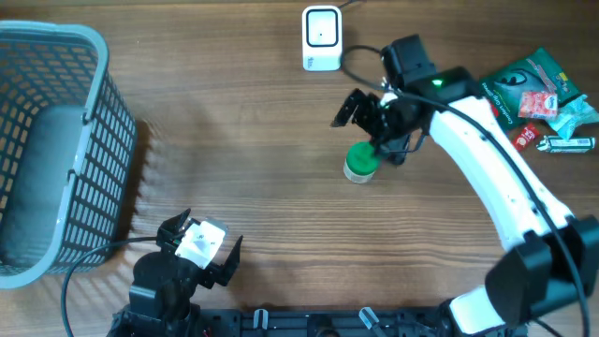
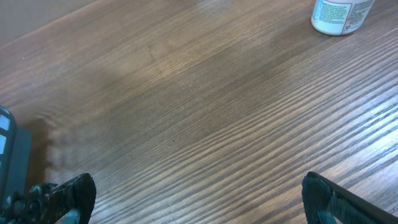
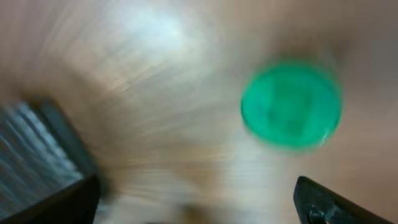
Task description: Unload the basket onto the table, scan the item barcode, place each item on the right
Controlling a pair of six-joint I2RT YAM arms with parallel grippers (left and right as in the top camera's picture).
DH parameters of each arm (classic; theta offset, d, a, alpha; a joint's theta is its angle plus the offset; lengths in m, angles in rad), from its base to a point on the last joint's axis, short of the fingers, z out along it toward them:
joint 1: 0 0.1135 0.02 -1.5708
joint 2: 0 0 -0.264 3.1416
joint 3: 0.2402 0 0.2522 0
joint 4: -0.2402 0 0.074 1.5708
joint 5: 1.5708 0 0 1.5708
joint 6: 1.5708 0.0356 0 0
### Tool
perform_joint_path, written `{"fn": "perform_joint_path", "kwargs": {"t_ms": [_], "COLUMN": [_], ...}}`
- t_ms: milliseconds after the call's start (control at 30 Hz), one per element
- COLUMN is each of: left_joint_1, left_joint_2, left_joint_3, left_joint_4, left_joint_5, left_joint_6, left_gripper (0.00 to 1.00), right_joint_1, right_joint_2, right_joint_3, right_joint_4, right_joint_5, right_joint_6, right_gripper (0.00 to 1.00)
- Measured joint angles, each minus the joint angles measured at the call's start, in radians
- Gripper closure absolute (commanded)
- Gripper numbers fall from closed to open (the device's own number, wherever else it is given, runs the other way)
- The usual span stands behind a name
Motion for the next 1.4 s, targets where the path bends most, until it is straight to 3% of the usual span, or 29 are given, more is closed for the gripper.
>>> {"fn": "perform_joint_path", "kwargs": {"t_ms": [100, 167, 300, 400, 600, 700, 733, 900, 1067, 1200, 1233, 1267, 1300, 1400], "left_joint_1": [0.0, 0.0, 0.0, 0.0, 0.0, 0.0, 0.0, 0.0, 0.0, 0.0, 0.0, 0.0, 0.0, 0.0], "left_joint_2": [0.0, 0.0, 0.0, 0.0, 0.0, 0.0, 0.0, 0.0, 0.0, 0.0, 0.0, 0.0, 0.0, 0.0], "left_joint_3": [0.0, 0.0, 0.0, 0.0, 0.0, 0.0, 0.0, 0.0, 0.0, 0.0, 0.0, 0.0, 0.0, 0.0], "left_joint_4": [0.0, 0.0, 0.0, 0.0, 0.0, 0.0, 0.0, 0.0, 0.0, 0.0, 0.0, 0.0, 0.0, 0.0], "left_joint_5": [0.0, 0.0, 0.0, 0.0, 0.0, 0.0, 0.0, 0.0, 0.0, 0.0, 0.0, 0.0, 0.0, 0.0], "left_joint_6": [0.0, 0.0, 0.0, 0.0, 0.0, 0.0, 0.0, 0.0, 0.0, 0.0, 0.0, 0.0, 0.0, 0.0], "left_gripper": [0.0, 0.0, 0.0, 0.0, 0.0, 0.0, 0.0, 0.0, 0.0, 0.0, 0.0, 0.0, 0.0, 0.0], "right_joint_1": [0.0, 0.0, 0.0, 0.0, 0.0, 0.0, 0.0, 0.002, 0.008, 0.009, 0.009, 0.009, 0.009, 0.009], "right_joint_2": [-0.006, -0.002, 0.033, 0.093, 0.253, 0.332, 0.334, 0.334, 0.334, 0.335, 0.335, 0.335, 0.336, 0.34], "right_joint_3": [-0.005, -0.006, -0.006, -0.007, -0.007, -0.016, -0.016, -0.015, -0.014, -0.008, -0.005, -0.003, 0.001, 0.034], "right_joint_4": [-0.028, -0.037, -0.036, -0.022, -0.02, -0.018, -0.016, -0.009, 0.002, 0.041, 0.058, 0.074, 0.077, 0.019], "right_joint_5": [0.05, 0.059, 0.067, 0.066, 0.08, 0.135, 0.143, 0.185, 0.197, 0.205, 0.208, 0.211, 0.213, 0.216], "right_joint_6": [-0.524, -0.723, -0.953, -1.018, -1.028, -0.959, -0.93, -0.738, -0.558, -0.436, -0.415, -0.398, -0.377, -0.353], "right_gripper": [0.0, 0.0, 0.0, 0.0, 0.0, 0.39, 0.44, 0.45, 0.43, 0.36, 0.32, 0.2, 0.0, 0.0]}}
